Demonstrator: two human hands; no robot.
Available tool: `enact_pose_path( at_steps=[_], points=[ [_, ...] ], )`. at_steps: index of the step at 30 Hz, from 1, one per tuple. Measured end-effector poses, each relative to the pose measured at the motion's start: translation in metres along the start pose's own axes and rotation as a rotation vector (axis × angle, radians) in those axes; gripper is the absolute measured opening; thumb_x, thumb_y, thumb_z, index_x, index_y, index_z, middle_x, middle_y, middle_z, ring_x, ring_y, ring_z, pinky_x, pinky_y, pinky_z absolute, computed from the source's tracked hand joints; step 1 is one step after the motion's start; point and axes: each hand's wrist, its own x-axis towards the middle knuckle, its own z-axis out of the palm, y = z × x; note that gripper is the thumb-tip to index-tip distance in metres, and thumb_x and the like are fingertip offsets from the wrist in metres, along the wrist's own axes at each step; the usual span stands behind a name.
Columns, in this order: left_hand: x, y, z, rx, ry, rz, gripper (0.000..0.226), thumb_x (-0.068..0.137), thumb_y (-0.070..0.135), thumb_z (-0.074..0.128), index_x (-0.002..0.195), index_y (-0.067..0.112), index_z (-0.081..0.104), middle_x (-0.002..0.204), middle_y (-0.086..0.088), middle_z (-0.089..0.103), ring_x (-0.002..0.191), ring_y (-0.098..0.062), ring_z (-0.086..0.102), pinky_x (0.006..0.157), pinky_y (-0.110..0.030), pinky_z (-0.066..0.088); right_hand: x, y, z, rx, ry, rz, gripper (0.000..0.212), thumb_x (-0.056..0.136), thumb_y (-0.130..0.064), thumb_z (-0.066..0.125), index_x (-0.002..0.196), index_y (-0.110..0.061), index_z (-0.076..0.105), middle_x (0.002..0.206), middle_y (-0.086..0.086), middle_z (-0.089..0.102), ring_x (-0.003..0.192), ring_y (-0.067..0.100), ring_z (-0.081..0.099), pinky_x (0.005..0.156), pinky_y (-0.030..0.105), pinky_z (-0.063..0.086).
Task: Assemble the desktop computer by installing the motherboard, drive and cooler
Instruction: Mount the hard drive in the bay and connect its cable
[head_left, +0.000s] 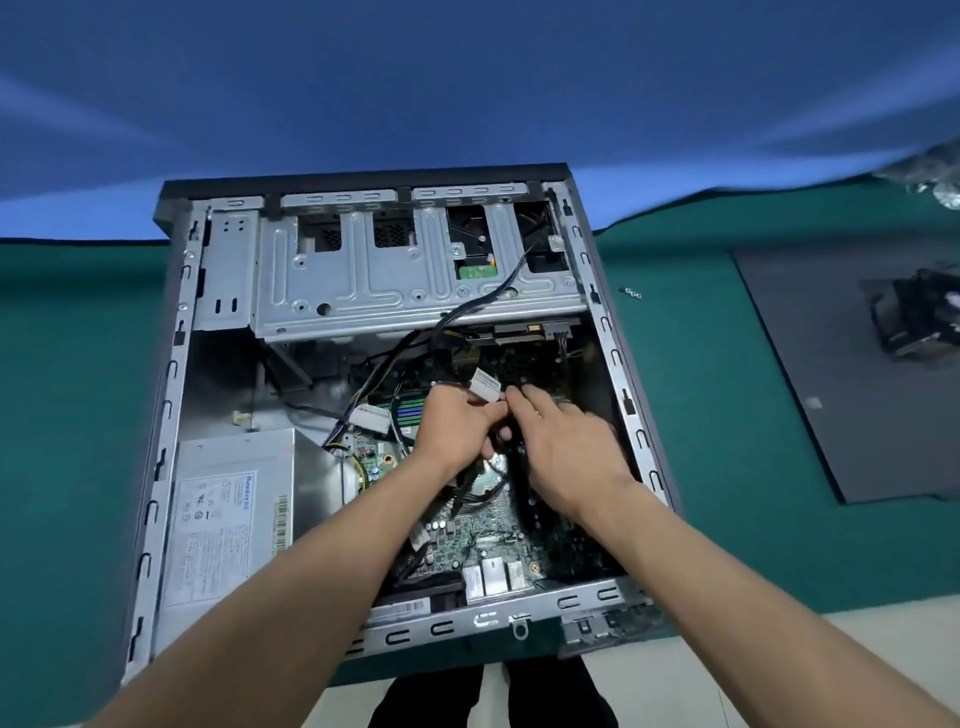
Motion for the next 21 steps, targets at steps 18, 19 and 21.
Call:
enact_pose_path(
  at_steps=[18, 19, 21],
  points=[
    [0.029, 0.009, 0.012, 0.484, 0.116, 0.291, 0.023, 0.081, 0.018, 0.073, 0.075, -0.004, 0.07, 0.073, -0.018, 0.07, 0.065, -0.026, 0.063, 0.063, -0.032, 0.051, -0.004, 0.002, 0.001, -0.435, -0.057, -0.039, 0.042, 0.094, -0.02, 0.048, 0.133, -0.003, 0.041, 0.131, 0.011, 0.048, 0.121, 0.025, 0.044, 0.094, 0.032, 0.038],
    [0.029, 0.009, 0.012, 0.484, 0.116, 0.286, 0.024, 0.081, 0.018, 0.073, 0.075, -0.005, 0.07, 0.073, -0.017, 0.07, 0.066, -0.026, 0.064, 0.063, -0.032, 0.051, -0.003, 0.002, 0.001, -0.437, -0.057, -0.04, 0.042, 0.094, -0.02, 0.047, 0.132, -0.003, 0.042, 0.131, 0.012, 0.048, 0.121, 0.025, 0.044, 0.094, 0.033, 0.038],
    [0.03, 0.008, 0.013, 0.439, 0.136, 0.259, 0.026, 0.08, 0.016, 0.074, 0.061, 0.0, 0.066, 0.057, -0.009, 0.063, 0.049, -0.016, 0.055, 0.048, -0.019, 0.043, -0.002, 0.001, 0.002, -0.414, -0.048, -0.038, 0.043, 0.094, -0.019, 0.047, 0.133, -0.002, 0.04, 0.131, 0.013, 0.048, 0.12, 0.025, 0.045, 0.094, 0.032, 0.038]
  ],
)
